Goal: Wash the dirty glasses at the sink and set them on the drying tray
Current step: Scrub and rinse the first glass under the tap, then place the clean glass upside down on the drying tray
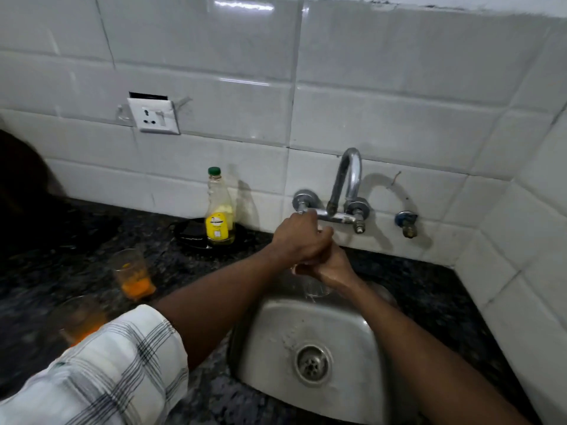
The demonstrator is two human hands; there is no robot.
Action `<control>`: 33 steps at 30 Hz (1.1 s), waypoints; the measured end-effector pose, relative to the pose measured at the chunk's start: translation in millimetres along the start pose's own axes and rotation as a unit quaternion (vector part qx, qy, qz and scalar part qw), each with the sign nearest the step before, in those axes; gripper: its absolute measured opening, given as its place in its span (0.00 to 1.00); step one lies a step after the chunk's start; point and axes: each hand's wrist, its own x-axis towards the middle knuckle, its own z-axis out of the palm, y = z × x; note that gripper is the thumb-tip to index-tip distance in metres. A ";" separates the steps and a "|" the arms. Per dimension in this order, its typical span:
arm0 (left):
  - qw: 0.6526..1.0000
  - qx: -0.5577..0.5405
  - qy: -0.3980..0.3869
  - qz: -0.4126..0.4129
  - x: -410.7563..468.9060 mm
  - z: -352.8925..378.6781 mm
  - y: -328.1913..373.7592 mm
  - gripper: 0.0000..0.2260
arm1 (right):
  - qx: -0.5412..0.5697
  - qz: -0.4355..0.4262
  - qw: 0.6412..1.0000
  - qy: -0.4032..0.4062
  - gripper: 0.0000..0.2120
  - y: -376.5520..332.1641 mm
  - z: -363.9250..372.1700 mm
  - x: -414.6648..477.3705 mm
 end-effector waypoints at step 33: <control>0.900 0.036 -0.056 -0.431 -118.0 -223.2 -550.3 0.16 | 0.013 -0.164 0.981 -0.104 0.37 -254.1 428.9 191.1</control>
